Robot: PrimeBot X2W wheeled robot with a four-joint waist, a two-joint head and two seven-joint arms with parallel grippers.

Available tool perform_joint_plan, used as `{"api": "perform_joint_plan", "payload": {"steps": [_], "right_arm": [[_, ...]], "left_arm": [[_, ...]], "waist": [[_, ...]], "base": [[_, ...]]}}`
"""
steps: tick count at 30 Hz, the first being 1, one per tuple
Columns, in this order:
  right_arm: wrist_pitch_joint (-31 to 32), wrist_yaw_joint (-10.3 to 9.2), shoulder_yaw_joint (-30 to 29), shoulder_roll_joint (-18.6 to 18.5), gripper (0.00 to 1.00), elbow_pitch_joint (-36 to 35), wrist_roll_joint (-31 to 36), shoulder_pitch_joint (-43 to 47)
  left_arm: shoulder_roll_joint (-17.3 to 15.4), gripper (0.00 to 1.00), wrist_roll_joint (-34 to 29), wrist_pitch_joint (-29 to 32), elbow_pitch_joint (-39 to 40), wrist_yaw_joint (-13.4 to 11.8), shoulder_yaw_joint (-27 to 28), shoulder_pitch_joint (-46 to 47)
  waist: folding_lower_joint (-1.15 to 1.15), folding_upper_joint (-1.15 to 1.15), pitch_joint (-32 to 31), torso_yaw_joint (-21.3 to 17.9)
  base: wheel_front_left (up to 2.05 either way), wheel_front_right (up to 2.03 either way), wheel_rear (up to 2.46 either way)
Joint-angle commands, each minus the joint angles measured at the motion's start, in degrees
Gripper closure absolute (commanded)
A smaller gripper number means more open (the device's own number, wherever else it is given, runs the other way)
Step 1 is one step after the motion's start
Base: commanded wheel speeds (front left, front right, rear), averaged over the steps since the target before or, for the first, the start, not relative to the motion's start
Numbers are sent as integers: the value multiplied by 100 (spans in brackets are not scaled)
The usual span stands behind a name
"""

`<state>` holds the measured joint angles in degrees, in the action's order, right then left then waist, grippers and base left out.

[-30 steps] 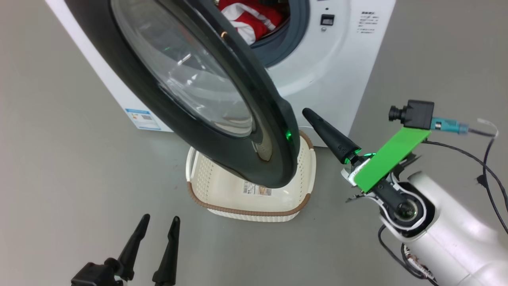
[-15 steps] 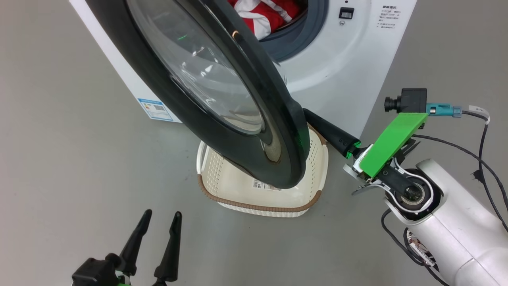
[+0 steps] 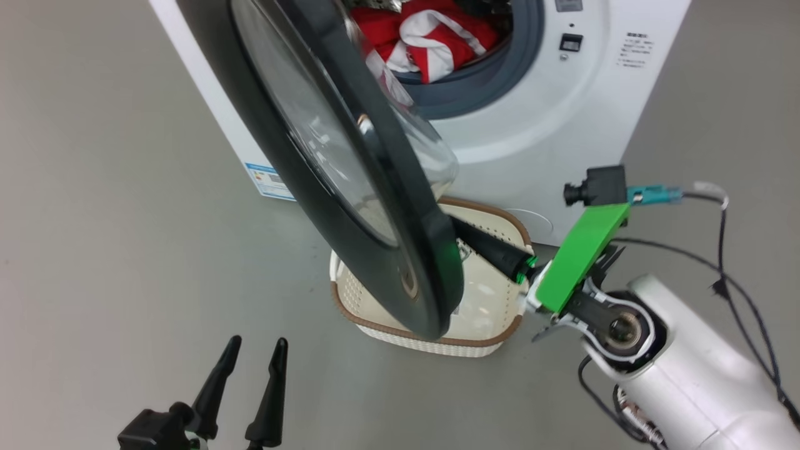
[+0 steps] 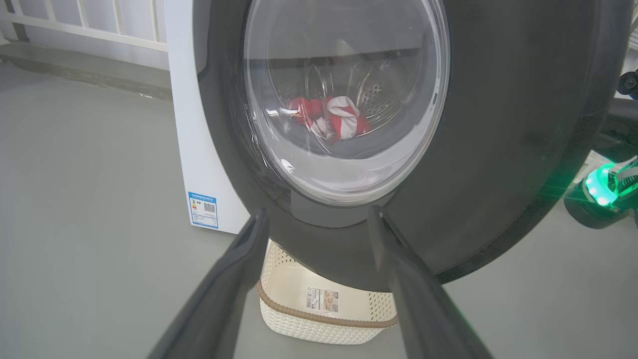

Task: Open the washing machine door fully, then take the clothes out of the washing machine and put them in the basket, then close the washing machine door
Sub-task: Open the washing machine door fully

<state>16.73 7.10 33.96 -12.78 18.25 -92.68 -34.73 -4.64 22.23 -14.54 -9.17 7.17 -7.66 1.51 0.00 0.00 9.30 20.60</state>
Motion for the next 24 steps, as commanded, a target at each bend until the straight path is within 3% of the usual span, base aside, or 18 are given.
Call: {"api": "perform_joint_plan", "payload": {"steps": [1, 24], "right_arm": [[69, 39, 107, 157, 100, -177, 53, 164], [386, 39, 385, 666, 100, -255, 199, 335]], "left_arm": [[-41, 0, -54, -46, 95, 32, 234, 36], [120, 0, -237, -46, 22, 32, 508, -178]], "waist": [[0, 0, -96, 123], [0, 0, -343, 916]], "base": [[0, 0, 0], [0, 0, 0]]}}
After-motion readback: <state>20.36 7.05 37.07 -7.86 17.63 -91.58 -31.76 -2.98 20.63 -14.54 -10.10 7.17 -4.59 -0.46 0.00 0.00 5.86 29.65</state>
